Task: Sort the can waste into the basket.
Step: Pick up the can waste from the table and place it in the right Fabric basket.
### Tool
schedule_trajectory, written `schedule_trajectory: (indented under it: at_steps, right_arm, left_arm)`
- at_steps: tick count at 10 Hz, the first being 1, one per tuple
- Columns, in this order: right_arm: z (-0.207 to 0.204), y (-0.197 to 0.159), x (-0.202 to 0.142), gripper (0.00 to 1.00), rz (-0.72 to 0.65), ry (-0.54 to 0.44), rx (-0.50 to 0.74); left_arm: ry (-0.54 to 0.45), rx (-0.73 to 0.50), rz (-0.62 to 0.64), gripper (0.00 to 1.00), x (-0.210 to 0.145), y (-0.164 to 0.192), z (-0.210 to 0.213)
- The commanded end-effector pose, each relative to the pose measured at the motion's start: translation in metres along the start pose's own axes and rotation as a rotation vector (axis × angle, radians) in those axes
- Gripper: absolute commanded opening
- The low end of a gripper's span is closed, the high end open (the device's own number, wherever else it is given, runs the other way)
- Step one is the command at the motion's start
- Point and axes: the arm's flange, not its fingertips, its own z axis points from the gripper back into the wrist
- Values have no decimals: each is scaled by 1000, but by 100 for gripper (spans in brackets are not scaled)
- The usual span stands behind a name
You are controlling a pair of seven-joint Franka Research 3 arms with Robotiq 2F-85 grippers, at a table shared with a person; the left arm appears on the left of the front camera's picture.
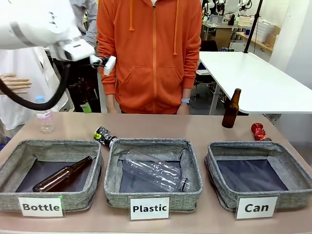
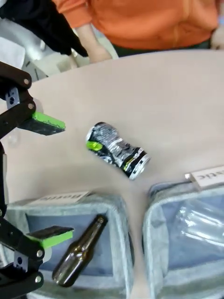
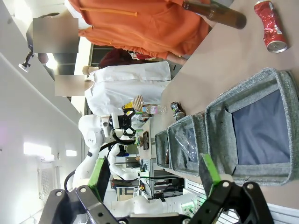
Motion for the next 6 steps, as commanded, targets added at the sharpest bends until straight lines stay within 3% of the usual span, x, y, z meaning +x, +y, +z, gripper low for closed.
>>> schedule_trajectory:
  at_steps: [1,3,6]
  right_arm:
    - [1,0,0,100,22,4,7]
    - [1,0,0,100,22,4,7]
    - [1,0,0,100,22,4,7]
  left_arm:
    - [54,-17,-31,100,5,24,-17]
    - [74,42,-71,100,4,35,-39]
    - [118,74,-261,100,-2,51,-81]
